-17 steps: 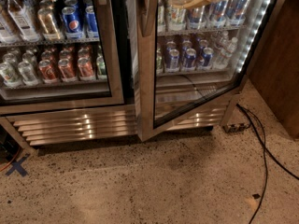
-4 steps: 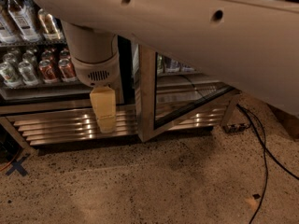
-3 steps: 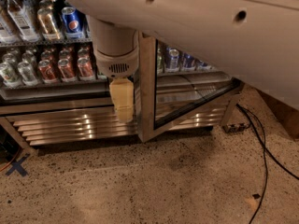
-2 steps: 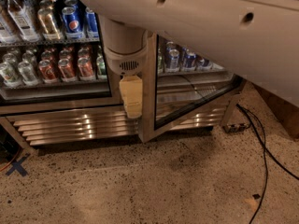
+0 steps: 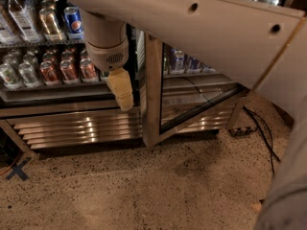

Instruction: Open right fridge door

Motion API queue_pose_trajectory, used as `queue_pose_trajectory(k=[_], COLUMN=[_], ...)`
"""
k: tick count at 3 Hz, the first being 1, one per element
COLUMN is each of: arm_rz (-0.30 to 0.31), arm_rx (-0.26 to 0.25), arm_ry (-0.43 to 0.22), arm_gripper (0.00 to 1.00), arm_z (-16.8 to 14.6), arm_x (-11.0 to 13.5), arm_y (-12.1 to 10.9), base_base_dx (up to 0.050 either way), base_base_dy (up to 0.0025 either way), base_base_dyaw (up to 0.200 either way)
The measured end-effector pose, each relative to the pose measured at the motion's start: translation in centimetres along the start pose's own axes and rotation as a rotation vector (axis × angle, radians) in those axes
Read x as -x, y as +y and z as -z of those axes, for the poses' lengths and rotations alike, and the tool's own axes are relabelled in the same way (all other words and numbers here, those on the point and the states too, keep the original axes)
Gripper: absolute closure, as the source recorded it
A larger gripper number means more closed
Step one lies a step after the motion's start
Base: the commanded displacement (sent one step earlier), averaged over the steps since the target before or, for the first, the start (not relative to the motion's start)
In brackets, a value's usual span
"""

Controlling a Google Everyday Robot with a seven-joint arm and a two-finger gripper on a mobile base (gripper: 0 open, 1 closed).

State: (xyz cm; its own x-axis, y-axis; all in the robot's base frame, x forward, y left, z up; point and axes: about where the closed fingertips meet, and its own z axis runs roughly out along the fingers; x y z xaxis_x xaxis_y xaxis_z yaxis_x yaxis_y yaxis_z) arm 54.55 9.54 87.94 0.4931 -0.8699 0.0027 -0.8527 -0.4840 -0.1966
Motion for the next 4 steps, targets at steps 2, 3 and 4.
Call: queue_pose_trajectory(k=[2, 3, 4], arm_rz=[0.126, 0.054, -0.018], arm_rx=[-0.019, -0.106, -0.170], arm_ry=[0.157, 0.321, 0.379], arm_gripper=[0.00, 0.00, 0.00], arm_z=[-1.3, -1.2, -0.8], arm_x=[2.6, 3.3, 2.0], arm_y=[-5.3, -6.8, -8.1], base_base_dx=[0.000, 0.000, 0.000], base_base_dy=[0.00000, 0.00000, 0.00000], base_base_dyaw=[0.000, 0.000, 0.000])
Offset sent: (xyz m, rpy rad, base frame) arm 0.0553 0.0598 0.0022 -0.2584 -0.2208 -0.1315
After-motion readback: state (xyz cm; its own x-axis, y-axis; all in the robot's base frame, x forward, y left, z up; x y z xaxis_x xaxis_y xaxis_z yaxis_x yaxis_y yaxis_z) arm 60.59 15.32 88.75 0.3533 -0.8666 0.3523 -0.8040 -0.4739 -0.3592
